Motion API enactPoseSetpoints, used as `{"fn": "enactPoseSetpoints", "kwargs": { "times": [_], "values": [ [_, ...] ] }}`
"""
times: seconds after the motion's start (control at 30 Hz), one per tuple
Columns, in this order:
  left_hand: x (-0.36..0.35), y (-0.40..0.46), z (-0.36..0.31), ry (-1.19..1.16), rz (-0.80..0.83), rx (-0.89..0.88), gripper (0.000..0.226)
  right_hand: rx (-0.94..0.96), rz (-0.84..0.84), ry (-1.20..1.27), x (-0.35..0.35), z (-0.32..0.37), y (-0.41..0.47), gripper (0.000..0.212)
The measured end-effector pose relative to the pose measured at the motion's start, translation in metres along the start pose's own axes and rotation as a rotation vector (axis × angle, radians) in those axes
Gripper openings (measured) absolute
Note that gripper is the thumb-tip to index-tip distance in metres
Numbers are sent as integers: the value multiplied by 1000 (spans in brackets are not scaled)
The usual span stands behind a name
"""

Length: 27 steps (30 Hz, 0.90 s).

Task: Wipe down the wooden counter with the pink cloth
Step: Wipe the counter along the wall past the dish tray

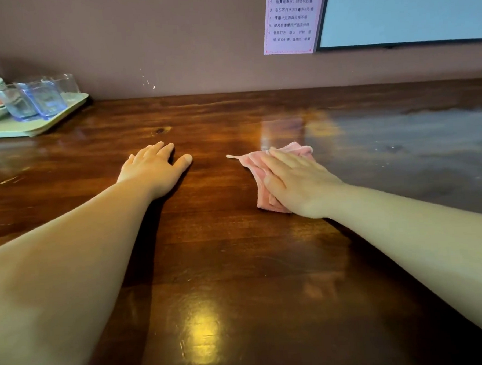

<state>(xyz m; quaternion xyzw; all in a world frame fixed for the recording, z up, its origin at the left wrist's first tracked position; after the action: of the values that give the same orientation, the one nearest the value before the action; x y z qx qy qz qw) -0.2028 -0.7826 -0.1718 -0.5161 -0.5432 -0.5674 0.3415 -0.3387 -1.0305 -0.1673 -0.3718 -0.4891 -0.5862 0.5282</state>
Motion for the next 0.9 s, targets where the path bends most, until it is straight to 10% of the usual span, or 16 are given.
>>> {"fn": "enactPoseSetpoints", "kwargs": {
  "times": [0.9],
  "values": [
    [-11, -16, -121, -60, 9, 8, 68, -103, -61, -28, 16, -46, 17, 51]
  ]
}}
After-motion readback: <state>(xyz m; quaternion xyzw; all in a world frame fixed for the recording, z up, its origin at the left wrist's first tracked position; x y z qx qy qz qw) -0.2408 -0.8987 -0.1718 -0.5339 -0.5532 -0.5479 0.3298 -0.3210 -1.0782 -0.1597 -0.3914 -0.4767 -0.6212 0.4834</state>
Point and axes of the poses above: each hand's wrist, its own y-axis towards the middle knuckle, its own x-axis out of the back of the hand, z = x × y, the point moved 5 cm from there along y, towards the middle knuckle, and after that the axes turned 10 degrees about -z, right-handed, at the moved point
